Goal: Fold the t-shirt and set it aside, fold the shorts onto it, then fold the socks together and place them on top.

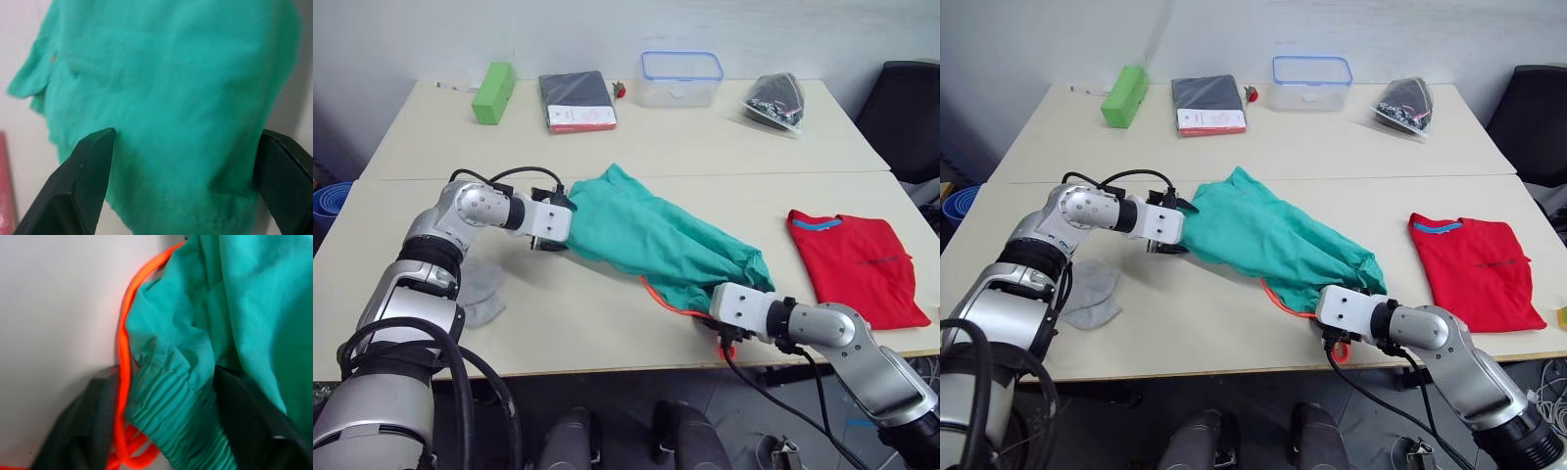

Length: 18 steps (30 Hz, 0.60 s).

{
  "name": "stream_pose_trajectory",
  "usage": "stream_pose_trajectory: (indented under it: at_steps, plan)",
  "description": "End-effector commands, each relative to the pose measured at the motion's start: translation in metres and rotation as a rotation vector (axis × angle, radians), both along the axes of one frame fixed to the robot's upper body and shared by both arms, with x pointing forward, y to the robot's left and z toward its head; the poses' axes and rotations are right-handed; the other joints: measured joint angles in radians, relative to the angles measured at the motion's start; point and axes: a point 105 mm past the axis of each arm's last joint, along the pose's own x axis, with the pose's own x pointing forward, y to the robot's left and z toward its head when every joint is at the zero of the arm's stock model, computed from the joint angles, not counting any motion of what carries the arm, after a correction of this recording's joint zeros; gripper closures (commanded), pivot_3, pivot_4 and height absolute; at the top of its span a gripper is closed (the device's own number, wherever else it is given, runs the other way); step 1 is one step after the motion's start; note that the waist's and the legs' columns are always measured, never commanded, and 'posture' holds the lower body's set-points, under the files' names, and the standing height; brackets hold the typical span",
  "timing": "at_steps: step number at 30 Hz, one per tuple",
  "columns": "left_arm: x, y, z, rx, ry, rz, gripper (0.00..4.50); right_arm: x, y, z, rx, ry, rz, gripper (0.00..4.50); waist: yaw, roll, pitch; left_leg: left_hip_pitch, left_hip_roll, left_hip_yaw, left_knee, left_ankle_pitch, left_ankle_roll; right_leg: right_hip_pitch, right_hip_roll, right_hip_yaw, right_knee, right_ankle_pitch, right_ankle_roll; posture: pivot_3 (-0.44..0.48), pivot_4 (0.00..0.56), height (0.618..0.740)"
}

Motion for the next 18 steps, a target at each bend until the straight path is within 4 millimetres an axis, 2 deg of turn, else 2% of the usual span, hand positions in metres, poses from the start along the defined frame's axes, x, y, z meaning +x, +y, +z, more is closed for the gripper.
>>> stream_pose_trajectory:
  at_steps: [1, 4, 5, 13, 18]
  plan:
    - [0.012, 0.011, -0.001, 0.014, -0.058, 0.103, 0.84, -0.001, -0.01, 0.006, -0.045, -0.053, 0.021, 3.29, -0.001, 0.0, 0.0, 0.0, 0.0, 0.0, 0.0, 0.0, 0.0, 0.0, 0.0, 0.0, 0.0, 0.0, 0.0, 0.0, 0.15, 0.74]
    - [0.019, 0.011, 0.004, 0.004, -0.105, 0.141, 1.81, -0.007, -0.014, 0.008, -0.065, -0.073, 0.072, 4.34, -0.002, 0.0, 0.0, 0.0, 0.0, 0.0, 0.0, 0.0, 0.0, -0.001, 0.0, -0.001, 0.0, 0.0, 0.0, 0.0, 0.15, 0.74]
    - [0.021, 0.012, 0.005, 0.004, -0.119, 0.152, 2.07, -0.01, -0.014, 0.008, -0.068, -0.077, 0.094, 4.5, -0.002, 0.0, 0.0, 0.0, 0.0, 0.0, 0.0, 0.0, 0.0, -0.001, 0.0, -0.001, 0.0, 0.0, 0.0, 0.0, 0.15, 0.74]
    - [0.023, 0.017, 0.01, -0.014, -0.163, 0.17, 4.47, -0.026, -0.023, 0.012, -0.09, -0.145, 0.243, 4.5, -0.002, -0.001, 0.0, -0.001, 0.0, 0.001, 0.0, 0.0, -0.001, 0.0, 0.001, -0.001, -0.002, 0.0, 0.0, 0.0, 0.15, 0.74]
    - [0.012, 0.012, 0.02, -0.083, -0.14, 0.073, 4.47, -0.026, -0.021, 0.013, -0.067, -0.164, 0.253, 4.5, -0.003, -0.001, 0.0, -0.001, 0.0, 0.001, 0.0, 0.0, -0.001, -0.001, 0.001, -0.001, -0.002, 0.0, 0.0, 0.0, 0.15, 0.74]
